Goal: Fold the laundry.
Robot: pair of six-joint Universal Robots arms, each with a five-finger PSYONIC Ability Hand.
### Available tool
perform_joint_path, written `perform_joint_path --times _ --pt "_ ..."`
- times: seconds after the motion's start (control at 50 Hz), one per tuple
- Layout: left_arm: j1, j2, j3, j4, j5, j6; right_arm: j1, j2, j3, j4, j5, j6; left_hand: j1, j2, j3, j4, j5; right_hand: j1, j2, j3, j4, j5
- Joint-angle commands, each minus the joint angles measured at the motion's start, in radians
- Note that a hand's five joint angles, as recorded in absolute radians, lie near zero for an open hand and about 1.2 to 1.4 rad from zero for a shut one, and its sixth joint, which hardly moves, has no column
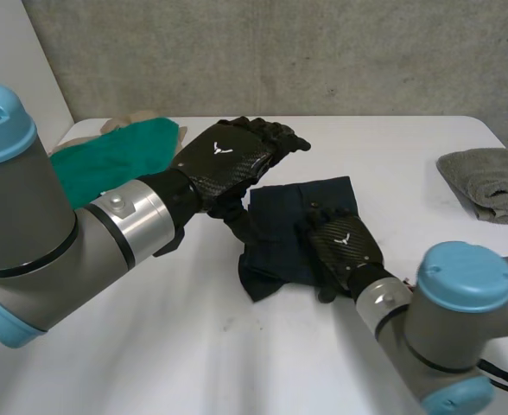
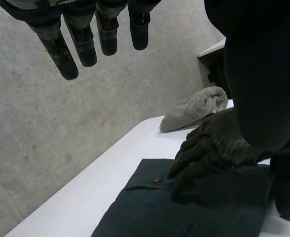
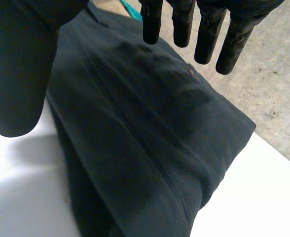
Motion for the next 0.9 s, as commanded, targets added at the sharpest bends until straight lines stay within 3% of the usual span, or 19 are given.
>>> perform_joint_path --times 0.02,0.12,0.32,0.44,0.78,0.9 --pt "0.0 -0.008 0.004 0.007 -0.003 0.001 0.017 0.145 -0.155 -0.029 0.093 -0.058 0.019 0.007 -0.001 0.007 -0.012 0.017 -0.031 -0.04 -0.063 -0.058" --pt "0.001 -0.008 0.002 0.009 -0.003 0.001 0.017 0.217 -0.257 -0.029 0.141 -0.07 0.019 0.007 -0.001 0.007 -0.012 0.34 0.292 0.283 0.26 0.266" --pt "0.007 -0.008 0.002 0.013 -0.003 0.001 0.015 0.239 -0.315 -0.031 0.144 -0.064 0.019 0.007 -0.001 0.007 -0.012 0.619 0.572 0.563 0.54 0.545" --pt "0.007 -0.006 0.002 0.013 -0.003 -0.001 0.014 0.247 -0.36 -0.029 0.131 -0.061 0.019 0.007 -0.001 0.007 -0.012 1.238 1.19 1.181 1.158 1.164" --pt "0.026 0.003 0.005 0.013 -0.005 -0.001 -0.135 0.187 -0.501 -0.02 -0.002 -0.059 0.019 0.007 -0.001 0.007 -0.012 1.238 1.191 1.182 1.159 1.164" --pt "0.03 0.003 0.005 0.013 -0.005 -0.001 -0.242 0.152 -0.631 -0.031 -0.132 -0.056 0.019 0.007 -0.001 0.007 -0.012 1.238 1.191 1.182 1.159 1.164"
